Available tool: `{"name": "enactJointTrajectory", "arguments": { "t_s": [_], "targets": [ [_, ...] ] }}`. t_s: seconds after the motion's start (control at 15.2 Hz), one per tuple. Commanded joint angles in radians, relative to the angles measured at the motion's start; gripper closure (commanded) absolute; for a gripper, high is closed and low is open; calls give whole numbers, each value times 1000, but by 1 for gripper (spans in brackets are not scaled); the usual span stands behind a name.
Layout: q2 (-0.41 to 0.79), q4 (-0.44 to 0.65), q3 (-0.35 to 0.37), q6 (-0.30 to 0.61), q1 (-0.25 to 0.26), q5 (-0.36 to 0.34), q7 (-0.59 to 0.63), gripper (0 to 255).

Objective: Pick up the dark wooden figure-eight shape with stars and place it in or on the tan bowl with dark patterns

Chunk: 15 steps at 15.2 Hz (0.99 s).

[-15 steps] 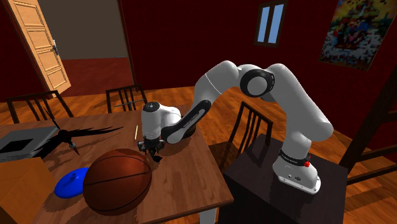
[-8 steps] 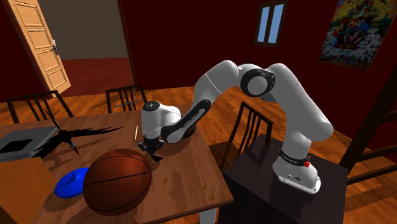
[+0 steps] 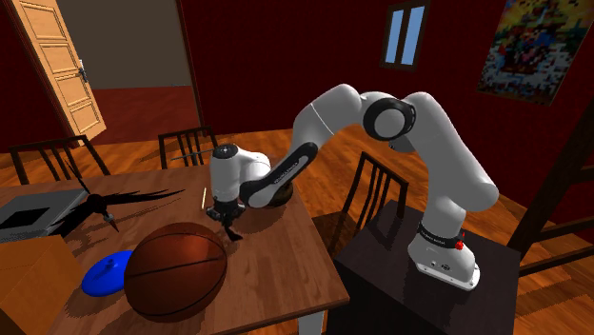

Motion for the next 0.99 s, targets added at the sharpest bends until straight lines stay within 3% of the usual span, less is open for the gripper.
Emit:
{"name": "enactJointTrajectory", "arguments": {
  "t_s": [0.0, 0.92],
  "targets": [
    [-14, 3, 4, -17, -2, 5, -8, 255],
    [-112, 36, 26, -144, -12, 39, -56, 255]
  ]
}}
